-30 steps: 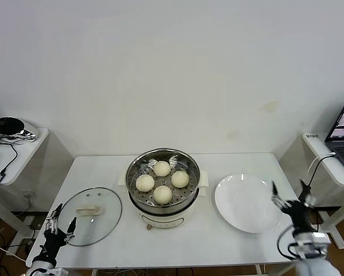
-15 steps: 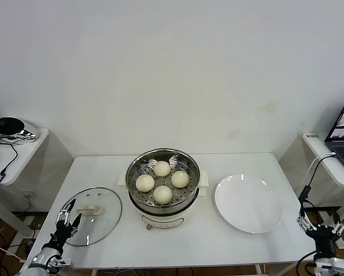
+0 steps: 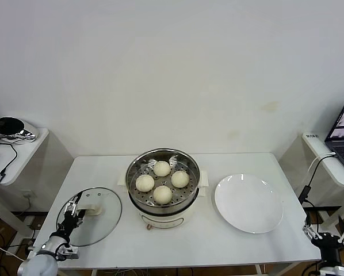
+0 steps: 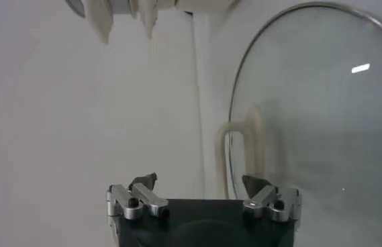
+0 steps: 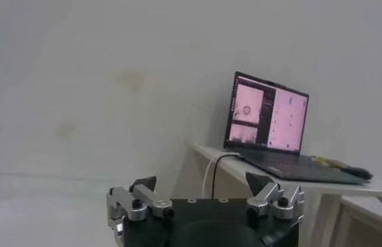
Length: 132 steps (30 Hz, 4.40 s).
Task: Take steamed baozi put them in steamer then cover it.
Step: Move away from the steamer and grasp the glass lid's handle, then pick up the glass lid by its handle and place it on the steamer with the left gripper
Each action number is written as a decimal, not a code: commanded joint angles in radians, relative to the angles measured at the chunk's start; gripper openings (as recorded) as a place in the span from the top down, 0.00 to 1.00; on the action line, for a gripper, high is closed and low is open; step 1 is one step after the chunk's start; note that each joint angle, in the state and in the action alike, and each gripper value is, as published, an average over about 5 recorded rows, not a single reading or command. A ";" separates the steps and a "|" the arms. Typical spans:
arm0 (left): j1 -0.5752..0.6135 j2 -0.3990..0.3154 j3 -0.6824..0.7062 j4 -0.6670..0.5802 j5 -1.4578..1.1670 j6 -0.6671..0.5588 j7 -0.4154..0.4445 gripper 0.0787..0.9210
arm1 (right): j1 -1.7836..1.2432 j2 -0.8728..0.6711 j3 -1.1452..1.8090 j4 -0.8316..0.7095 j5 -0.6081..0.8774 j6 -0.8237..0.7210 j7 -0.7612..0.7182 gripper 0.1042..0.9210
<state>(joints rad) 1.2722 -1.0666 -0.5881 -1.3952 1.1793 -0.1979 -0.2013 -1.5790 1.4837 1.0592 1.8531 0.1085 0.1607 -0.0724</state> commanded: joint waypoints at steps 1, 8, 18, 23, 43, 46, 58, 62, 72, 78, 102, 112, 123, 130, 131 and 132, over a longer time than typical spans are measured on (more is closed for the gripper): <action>-0.044 0.004 0.017 0.036 0.012 -0.002 0.000 0.12 | -0.006 0.007 0.007 -0.008 -0.008 0.003 0.002 0.12; -0.053 0.007 0.024 0.061 -0.026 -0.008 0.001 0.26 | -0.008 0.010 0.001 -0.004 -0.015 -0.001 -0.001 0.12; -0.039 0.011 0.035 0.050 -0.097 -0.017 -0.025 0.59 | -0.017 0.013 -0.014 0.018 -0.005 -0.015 -0.007 0.12; -0.002 0.018 0.016 -0.021 -0.140 -0.010 -0.035 0.77 | -0.020 0.011 -0.029 0.025 -0.006 -0.019 -0.009 0.12; 0.211 0.160 -0.222 -0.536 -0.297 0.267 0.173 0.93 | -0.042 -0.001 -0.074 0.068 -0.026 -0.023 -0.026 0.12; 0.178 0.196 -0.172 -0.594 -0.311 0.324 0.215 0.93 | -0.050 0.007 -0.089 0.072 -0.038 -0.019 -0.029 0.12; -0.142 0.207 0.378 -0.669 -0.290 0.574 0.301 0.93 | -0.036 0.050 -0.156 0.074 -0.094 -0.020 -0.031 0.12; -0.268 0.122 0.509 -0.629 -0.209 0.625 0.356 0.93 | -0.021 0.061 -0.176 0.063 -0.110 -0.024 -0.028 0.12; -0.416 -0.038 0.643 -0.543 -0.049 0.695 0.450 0.93 | -0.006 0.066 -0.200 0.025 -0.156 -0.016 -0.027 0.12; -0.437 -0.102 0.679 -0.502 0.035 0.702 0.474 0.93 | -0.002 0.069 -0.204 0.020 -0.165 -0.016 -0.027 0.12; -0.411 -0.208 0.675 -0.387 0.146 0.696 0.473 0.93 | -0.012 0.069 -0.220 0.007 -0.187 -0.009 -0.028 0.12; -0.385 -0.209 0.656 -0.380 0.147 0.681 0.461 0.93 | -0.012 0.067 -0.221 0.003 -0.188 -0.008 -0.028 0.12; -0.383 -0.211 0.647 -0.397 0.126 0.677 0.462 0.93 | -0.015 0.066 -0.225 0.004 -0.191 -0.008 -0.029 0.12; -0.374 -0.209 0.645 -0.409 0.125 0.673 0.465 0.93 | -0.016 0.067 -0.228 0.005 -0.193 -0.008 -0.029 0.12; -0.374 -0.207 0.645 -0.412 0.124 0.673 0.466 0.93 | -0.016 0.067 -0.228 0.005 -0.193 -0.008 -0.029 0.12; -0.374 -0.205 0.646 -0.415 0.124 0.672 0.468 0.93 | -0.016 0.067 -0.228 0.005 -0.194 -0.008 -0.029 0.12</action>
<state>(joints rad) 0.8966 -1.2750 0.0575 -1.8001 1.3029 0.4756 0.2633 -1.5949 1.5507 0.8319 1.8570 -0.0839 0.1527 -0.1012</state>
